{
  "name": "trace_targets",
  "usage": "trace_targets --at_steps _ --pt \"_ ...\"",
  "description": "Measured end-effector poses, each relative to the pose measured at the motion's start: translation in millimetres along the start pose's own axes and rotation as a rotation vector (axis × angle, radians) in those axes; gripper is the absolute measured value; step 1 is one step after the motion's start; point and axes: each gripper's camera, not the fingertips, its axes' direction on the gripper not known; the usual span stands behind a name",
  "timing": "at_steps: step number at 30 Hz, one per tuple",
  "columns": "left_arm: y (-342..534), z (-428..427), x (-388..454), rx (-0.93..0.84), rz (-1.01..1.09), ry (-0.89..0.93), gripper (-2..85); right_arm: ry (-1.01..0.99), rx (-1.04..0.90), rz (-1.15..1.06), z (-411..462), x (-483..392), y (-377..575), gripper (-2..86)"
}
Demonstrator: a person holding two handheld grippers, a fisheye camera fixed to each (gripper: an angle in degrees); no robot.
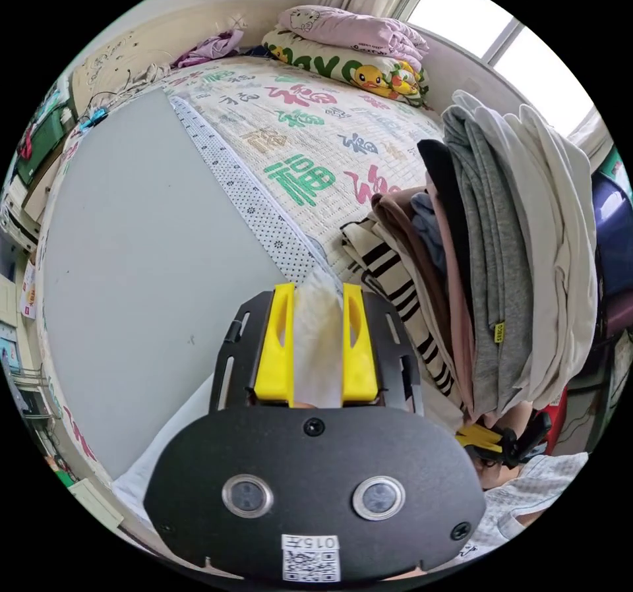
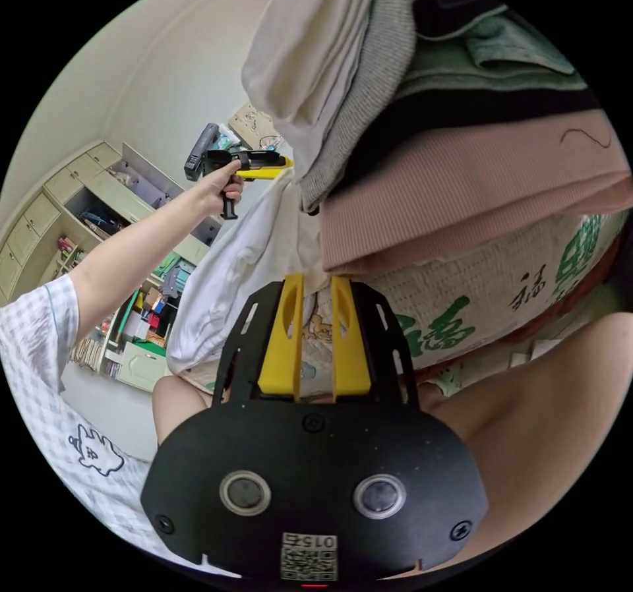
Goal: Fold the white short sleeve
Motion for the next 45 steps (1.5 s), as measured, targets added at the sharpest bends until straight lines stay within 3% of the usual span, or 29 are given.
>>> trace_targets --at_steps 5,9,16,24,28,34,38,45 --pt "8.3 -7.0 0.1 0.0 0.051 -0.039 2.0 -0.015 0.042 0.017 -7.6 0.0 11.8 6.2" --pt "21.2 -33.3 -11.6 0.068 0.066 -0.044 0.5 -0.044 0.121 -0.03 -23.4 -10.3 29.1 0.7" --pt "45.3 -83.5 -39.1 0.213 -0.001 0.013 -0.1 0.005 0.257 -0.171 -51.8 -44.9 57.4 -0.3" --pt "66.4 -144.4 -68.1 0.45 -0.042 0.242 -0.3 0.128 0.471 -0.33 -108.5 -84.3 74.2 -0.2" --pt "88.7 -170.7 -88.5 0.54 -0.032 0.354 -0.3 0.089 0.507 -0.482 -125.7 -110.8 87.1 -0.2" --pt "183.1 -198.9 -163.9 0.62 -0.073 0.395 -0.2 -0.207 0.278 -0.822 -86.3 -188.8 137.7 -0.1" --pt "279.8 -192.6 -244.5 0.625 -0.237 0.382 0.2 -0.32 0.028 -1.014 -11.0 -249.0 196.3 -0.1" --pt "406.3 -133.5 -336.1 0.652 -0.663 0.367 6.5 -0.219 -0.287 -1.156 105.9 -300.4 281.1 -0.2"
